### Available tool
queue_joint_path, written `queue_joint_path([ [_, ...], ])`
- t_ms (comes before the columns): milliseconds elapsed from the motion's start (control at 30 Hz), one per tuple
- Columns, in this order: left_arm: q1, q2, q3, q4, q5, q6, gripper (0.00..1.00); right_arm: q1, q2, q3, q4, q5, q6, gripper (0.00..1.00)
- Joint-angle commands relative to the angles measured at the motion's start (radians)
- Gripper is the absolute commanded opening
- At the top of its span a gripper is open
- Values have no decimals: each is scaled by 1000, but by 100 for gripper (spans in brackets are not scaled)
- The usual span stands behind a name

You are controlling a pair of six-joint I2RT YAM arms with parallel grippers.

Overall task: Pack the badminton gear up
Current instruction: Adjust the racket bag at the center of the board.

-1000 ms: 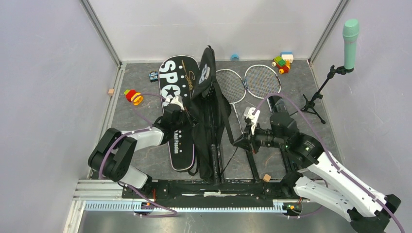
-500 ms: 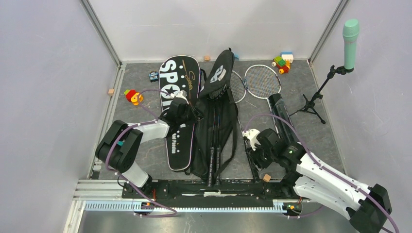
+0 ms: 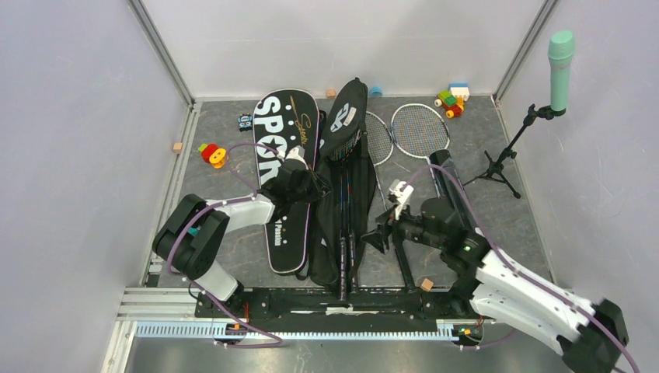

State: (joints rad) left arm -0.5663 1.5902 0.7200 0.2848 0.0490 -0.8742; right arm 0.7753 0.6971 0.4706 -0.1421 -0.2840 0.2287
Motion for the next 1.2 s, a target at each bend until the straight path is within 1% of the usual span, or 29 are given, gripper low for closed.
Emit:
queue_joint_path([
  [0, -10, -35, 3, 2, -37, 6, 2, 39, 177, -40, 313, 49, 87, 73],
  [67, -12, -37, 3, -4, -38, 7, 2, 56, 251, -41, 373, 140, 92, 74],
  [133, -14, -38, 4, -8, -33, 10, 2, 60, 323, -38, 429, 219, 98, 78],
  [233, -18, -39, 2, -9, -25, 11, 2, 60, 420, -27, 515, 331, 101, 79],
  [367, -21, -37, 2, -9, -13, 10, 2, 59, 556, 3, 645, 346, 120, 79],
  [433, -22, -40, -1, -9, -7, 13, 2, 59, 633, 25, 671, 363, 140, 79],
  [600, -23, -42, -3, -20, 13, 22, 2, 59, 813, 80, 769, 320, 182, 79],
  [667, -23, -37, -3, -20, 31, 24, 2, 58, 878, 97, 811, 295, 209, 77],
  [700, -24, -37, -3, -19, 48, 26, 2, 57, 904, 98, 840, 290, 228, 73],
  [733, -24, -39, -4, -16, 64, 32, 2, 58, 929, 99, 864, 301, 240, 66],
  [767, -25, -44, -11, -13, 83, 36, 2, 58, 954, 100, 886, 322, 250, 50],
  [800, -26, -53, -18, -12, 100, 42, 2, 58, 969, 101, 895, 351, 260, 31],
  [833, -26, -61, -23, -13, 119, 53, 2, 58, 980, 102, 917, 380, 271, 9],
  [867, -28, -70, -25, -22, 147, 64, 2, 57, 987, 104, 938, 398, 278, 0],
  [900, -29, -77, -25, -37, 178, 83, 2, 53, 990, 113, 954, 422, 292, 0],
  [1000, -49, -108, -10, -105, 290, 145, 2, 17, 996, 155, 1020, 409, 349, 0],
  [1033, -63, -119, 2, -134, 342, 174, 2, -1, 1002, 188, 1036, 384, 357, 0],
  [1100, -91, -135, 34, -205, 396, 226, 2, -20, 1026, 259, 1043, 353, 364, 0],
  [1167, -113, -158, 40, -204, 452, 229, 2, -21, 1066, 331, 1036, 354, 352, 0],
])
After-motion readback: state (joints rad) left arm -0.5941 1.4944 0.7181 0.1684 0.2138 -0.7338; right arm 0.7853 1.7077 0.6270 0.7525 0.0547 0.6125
